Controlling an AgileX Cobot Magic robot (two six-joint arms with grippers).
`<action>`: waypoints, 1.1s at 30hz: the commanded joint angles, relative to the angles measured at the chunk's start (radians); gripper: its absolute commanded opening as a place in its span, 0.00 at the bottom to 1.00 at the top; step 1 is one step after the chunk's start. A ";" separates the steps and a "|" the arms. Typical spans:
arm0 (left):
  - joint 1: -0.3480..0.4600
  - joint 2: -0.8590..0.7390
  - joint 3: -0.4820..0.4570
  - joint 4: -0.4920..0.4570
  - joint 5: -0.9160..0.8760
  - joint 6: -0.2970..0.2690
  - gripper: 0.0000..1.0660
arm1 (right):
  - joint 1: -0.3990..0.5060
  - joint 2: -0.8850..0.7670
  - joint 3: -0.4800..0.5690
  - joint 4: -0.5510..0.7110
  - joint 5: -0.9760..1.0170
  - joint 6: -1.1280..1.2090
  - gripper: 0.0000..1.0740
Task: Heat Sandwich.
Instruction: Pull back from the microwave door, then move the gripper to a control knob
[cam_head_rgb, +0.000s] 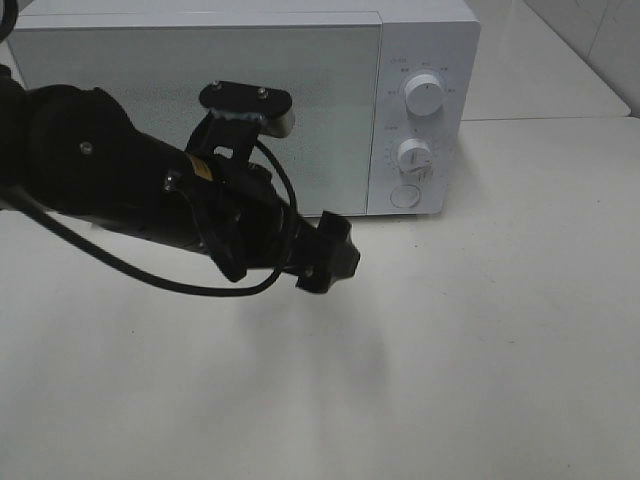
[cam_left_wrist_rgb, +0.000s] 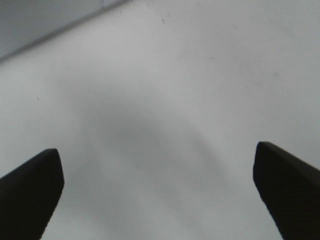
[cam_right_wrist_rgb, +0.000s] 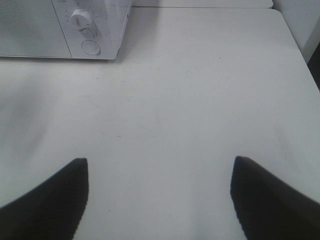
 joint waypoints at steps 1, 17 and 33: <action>0.008 -0.045 0.001 0.017 0.152 0.003 0.92 | -0.006 -0.026 0.001 -0.001 -0.011 0.002 0.70; 0.171 -0.133 0.001 0.129 0.552 -0.117 0.92 | -0.006 -0.026 0.001 -0.001 -0.011 0.003 0.70; 0.516 -0.368 0.001 0.229 0.758 -0.118 0.92 | -0.006 -0.026 0.001 -0.001 -0.011 0.003 0.70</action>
